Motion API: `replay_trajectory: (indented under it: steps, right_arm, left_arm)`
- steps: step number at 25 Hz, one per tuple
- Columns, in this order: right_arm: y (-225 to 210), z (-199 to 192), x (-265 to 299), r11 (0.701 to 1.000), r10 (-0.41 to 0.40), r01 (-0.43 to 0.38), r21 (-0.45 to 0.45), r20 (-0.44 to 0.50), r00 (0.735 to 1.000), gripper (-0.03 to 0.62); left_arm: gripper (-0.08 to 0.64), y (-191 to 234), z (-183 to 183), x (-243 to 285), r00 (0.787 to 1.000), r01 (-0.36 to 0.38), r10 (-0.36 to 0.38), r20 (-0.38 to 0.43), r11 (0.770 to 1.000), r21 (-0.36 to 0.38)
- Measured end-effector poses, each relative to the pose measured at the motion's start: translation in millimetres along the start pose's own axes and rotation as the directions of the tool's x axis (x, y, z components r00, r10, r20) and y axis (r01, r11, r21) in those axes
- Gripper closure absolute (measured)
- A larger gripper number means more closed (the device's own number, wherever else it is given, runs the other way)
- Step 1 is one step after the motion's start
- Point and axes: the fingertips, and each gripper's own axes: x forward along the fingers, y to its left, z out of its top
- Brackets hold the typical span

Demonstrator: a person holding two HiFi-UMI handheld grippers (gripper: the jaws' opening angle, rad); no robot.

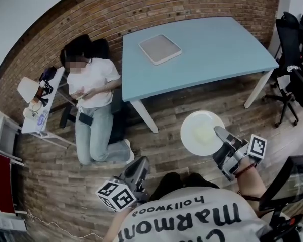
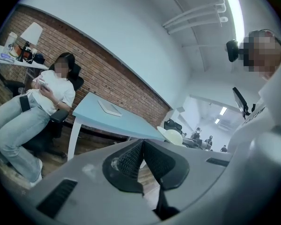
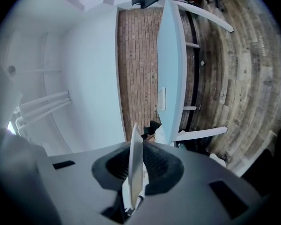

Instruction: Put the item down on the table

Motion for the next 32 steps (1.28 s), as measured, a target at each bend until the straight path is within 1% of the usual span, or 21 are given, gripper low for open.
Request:
replay_trajectory:
  steps: [2, 4, 7, 13, 19, 23, 27, 32]
  right_arm:
    - [-6, -3, 3, 1.0, -0.004, 0.004, 0.008, -0.008, 1.0, 0.554]
    - [-11, -4, 4, 1.0, -0.011, 0.011, 0.014, -0.011, 1.0, 0.554]
    - [-14, -1, 7, 1.0, -0.02, 0.02, 0.016, -0.001, 1.0, 0.554]
    - [-14, 26, 20, 0.999, -0.036, 0.037, -0.006, 0.055, 0.998, 0.554]
    - [-13, 53, 32, 0.997, -0.065, 0.068, -0.034, 0.086, 0.994, 0.554]
    - [-14, 73, 65, 0.996, -0.083, 0.087, -0.034, 0.098, 0.992, 0.554]
    - [-17, 86, 108, 0.993, -0.101, 0.106, -0.051, 0.086, 0.991, 0.554]
    - [-21, 98, 163, 0.996, -0.087, 0.089, -0.011, 0.089, 0.992, 0.554]
  left_arm:
    - [0.552, 6, -1, -2, 1.0, -0.018, 0.018, -0.003, 1.0, 0.005]
    - [0.552, 12, -3, -2, 1.0, -0.027, 0.027, -0.009, 1.0, -0.01]
    - [0.552, 19, -1, 4, 1.0, -0.021, 0.02, -0.017, 0.999, -0.028]
    - [0.552, 33, 14, 45, 0.998, 0.047, -0.048, -0.036, 0.999, -0.025]
    - [0.552, 43, 33, 92, 0.993, 0.115, -0.116, -0.025, 0.993, -0.029]
    - [0.552, 66, 50, 118, 0.991, 0.125, -0.127, -0.038, 0.991, -0.051]
    - [0.552, 96, 82, 137, 0.993, 0.111, -0.112, -0.03, 0.993, -0.05]
    - [0.552, 134, 118, 159, 0.994, 0.101, -0.102, -0.034, 0.994, -0.045]
